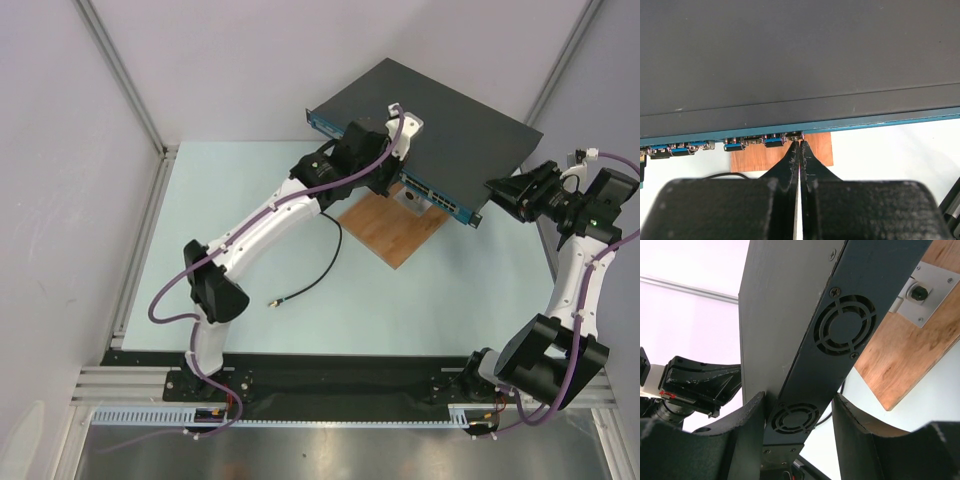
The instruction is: Insert the plug into the switch port
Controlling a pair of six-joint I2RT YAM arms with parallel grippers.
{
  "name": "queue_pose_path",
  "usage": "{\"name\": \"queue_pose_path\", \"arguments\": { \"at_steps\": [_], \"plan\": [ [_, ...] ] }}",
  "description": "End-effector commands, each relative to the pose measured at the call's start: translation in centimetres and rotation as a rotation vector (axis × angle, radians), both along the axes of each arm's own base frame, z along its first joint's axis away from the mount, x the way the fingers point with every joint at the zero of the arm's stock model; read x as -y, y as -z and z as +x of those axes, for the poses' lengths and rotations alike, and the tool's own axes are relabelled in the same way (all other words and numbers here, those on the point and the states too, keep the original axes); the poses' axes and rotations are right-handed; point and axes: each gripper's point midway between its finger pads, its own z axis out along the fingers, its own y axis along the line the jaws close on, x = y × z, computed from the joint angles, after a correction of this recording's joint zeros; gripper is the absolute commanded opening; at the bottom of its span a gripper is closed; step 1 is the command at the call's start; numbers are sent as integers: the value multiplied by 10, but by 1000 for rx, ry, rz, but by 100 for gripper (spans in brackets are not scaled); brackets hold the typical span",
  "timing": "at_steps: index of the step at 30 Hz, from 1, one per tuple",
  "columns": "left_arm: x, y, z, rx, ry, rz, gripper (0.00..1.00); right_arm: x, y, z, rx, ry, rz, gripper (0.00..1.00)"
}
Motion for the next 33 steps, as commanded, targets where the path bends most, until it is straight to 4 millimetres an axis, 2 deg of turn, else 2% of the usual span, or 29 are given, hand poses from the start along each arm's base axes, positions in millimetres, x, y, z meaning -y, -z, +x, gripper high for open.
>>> {"name": "queue_pose_path", "arguments": {
  "at_steps": [1, 10, 17, 21, 23, 24, 25, 26, 27, 28, 29, 30, 31, 32, 33],
  "plan": [
    [10, -45, 20, 122, -26, -110, 0, -16, 4, -2, 49, -78, -36, 0],
    [21, -66, 32, 171, -51, -190, 0, -20, 5, -5, 55, -90, -49, 0],
    [30, -71, 41, 195, -58, -232, 0, -28, 9, -6, 49, -103, -53, 0],
    [29, -72, 41, 205, -56, -221, 0, -30, 8, -5, 52, -107, -57, 0],
    [27, -75, 35, 201, -38, -221, 0, -28, 5, -4, 60, -105, -61, 0],
    [24, -67, 33, 189, -29, -200, 0, -26, 4, -3, 65, -100, -65, 0],
    [18, -80, 26, 203, -23, -211, 0, -25, 3, -3, 69, -97, -69, 0],
    [15, -84, 20, 204, -9, -215, 0, -23, 1, -2, 72, -94, -72, 0],
    [12, -70, 17, 183, -6, -189, 0, -19, 0, -1, 73, -83, -74, 0],
    [7, -71, 13, 180, -4, -187, 0, -16, -2, 0, 76, -76, -75, 0],
    [-4, -89, 3, 213, 8, -192, 0, -14, -1, 2, 71, -77, -68, 0],
    [-9, -89, -1, 217, 12, -181, 0, -11, -3, 3, 76, -72, -69, 0],
    [-15, -80, -5, 206, 14, -159, 0, -7, -4, 4, 77, -62, -70, 0],
    [-25, -92, -14, 219, 15, -169, 0, -4, -6, 5, 82, -58, -71, 0],
    [-30, -80, -19, 196, 16, -141, 0, -1, -8, 6, 88, -53, -74, 0]
  ]
}}
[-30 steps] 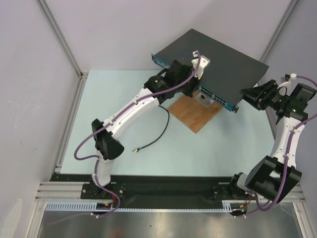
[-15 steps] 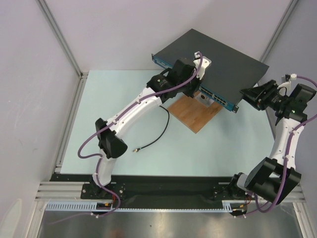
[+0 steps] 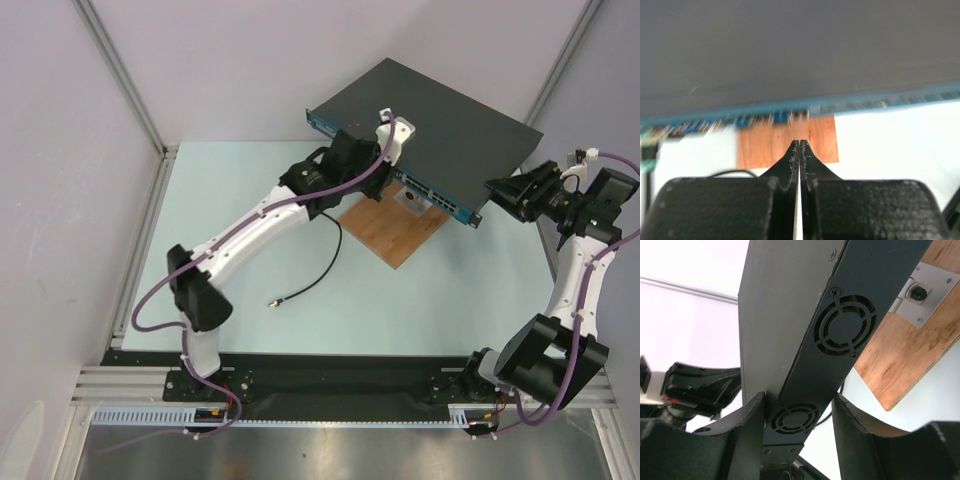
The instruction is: Insert the plug into the switch port
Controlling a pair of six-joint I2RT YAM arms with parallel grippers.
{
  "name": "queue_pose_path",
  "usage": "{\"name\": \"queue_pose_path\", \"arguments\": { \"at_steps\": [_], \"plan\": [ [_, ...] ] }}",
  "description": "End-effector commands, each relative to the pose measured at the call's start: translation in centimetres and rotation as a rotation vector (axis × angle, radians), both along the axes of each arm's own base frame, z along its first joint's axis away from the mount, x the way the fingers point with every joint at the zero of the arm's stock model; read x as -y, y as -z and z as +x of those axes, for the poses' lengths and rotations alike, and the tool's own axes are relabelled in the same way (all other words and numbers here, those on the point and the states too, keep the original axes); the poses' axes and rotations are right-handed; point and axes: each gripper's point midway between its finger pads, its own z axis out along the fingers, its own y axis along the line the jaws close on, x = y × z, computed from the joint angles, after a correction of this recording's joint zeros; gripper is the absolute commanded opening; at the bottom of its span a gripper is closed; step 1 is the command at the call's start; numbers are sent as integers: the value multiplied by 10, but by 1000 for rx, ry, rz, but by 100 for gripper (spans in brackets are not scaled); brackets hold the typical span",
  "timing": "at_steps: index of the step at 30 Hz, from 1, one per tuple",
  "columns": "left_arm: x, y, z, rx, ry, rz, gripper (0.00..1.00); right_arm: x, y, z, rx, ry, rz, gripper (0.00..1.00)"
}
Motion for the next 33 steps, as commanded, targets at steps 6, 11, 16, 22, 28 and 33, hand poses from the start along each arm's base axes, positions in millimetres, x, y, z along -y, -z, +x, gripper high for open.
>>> {"name": "queue_pose_path", "arguments": {
  "at_steps": [6, 11, 16, 22, 28, 33],
  "plan": [
    [-56, -65, -46, 100, 26, -77, 10, 10, -10, 12, 99, -37, -83, 0],
    [-90, -63, -56, 53, 1, -99, 35, 15, -17, 17, 110, -38, -98, 26],
    [-129, -75, -55, 19, -58, -159, 79, 20, -17, 11, 98, -45, -128, 74],
    [-164, -48, -51, -89, -128, -178, 100, 32, -30, -9, 115, -21, -152, 99],
    [-207, -17, -56, -199, -242, -215, 100, 32, -55, -11, 122, -19, -381, 100],
    [-250, -6, -60, -209, -366, -236, 100, -2, -77, -11, 192, -94, -482, 100]
  ]
}}
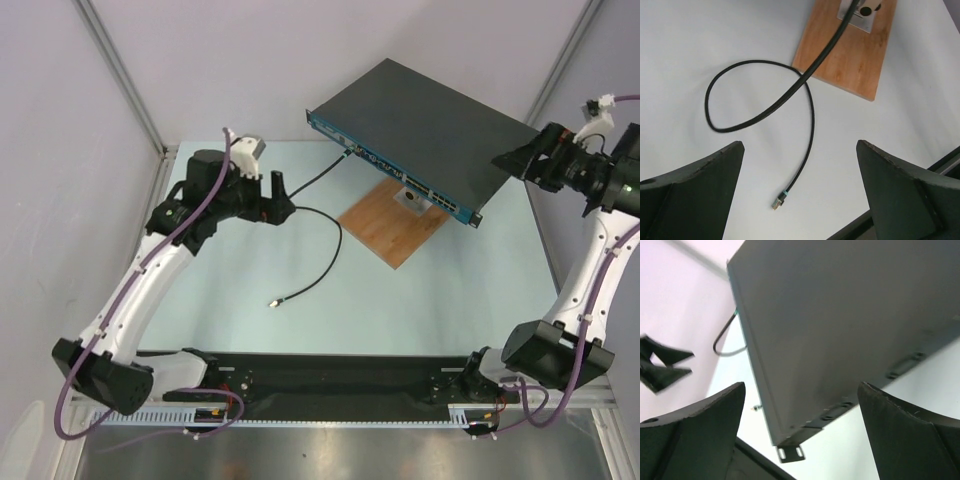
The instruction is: Insert the plug into the switch port
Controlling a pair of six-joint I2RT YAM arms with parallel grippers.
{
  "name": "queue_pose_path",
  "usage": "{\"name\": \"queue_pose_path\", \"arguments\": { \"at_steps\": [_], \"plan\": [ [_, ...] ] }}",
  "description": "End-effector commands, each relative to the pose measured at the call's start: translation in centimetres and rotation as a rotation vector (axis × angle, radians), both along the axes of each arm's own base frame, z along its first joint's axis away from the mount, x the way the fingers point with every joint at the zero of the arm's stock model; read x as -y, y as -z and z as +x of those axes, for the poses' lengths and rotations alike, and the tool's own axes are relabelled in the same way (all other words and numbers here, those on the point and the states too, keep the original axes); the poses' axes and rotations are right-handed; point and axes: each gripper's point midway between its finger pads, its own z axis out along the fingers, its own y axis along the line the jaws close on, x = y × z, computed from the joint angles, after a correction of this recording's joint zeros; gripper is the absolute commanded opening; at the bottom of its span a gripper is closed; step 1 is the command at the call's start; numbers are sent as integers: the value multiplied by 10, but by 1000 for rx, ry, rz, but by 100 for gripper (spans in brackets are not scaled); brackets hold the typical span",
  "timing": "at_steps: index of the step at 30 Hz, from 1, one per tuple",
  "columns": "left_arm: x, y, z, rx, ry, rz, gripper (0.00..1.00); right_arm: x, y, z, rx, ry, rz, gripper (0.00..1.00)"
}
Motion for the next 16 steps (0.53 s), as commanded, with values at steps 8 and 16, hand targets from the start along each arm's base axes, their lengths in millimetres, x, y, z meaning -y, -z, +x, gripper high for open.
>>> {"name": "queue_pose_path", "arguments": {
  "at_steps": [8, 16],
  "plan": [
    [-48, -23, -37, 118, -92, -1, 100, -78, 1, -43, 107, -222, -357, 100],
    [-56, -35, -38, 164, -107, 25, 100, -95, 6, -66, 146, -265, -391, 100]
  ]
}}
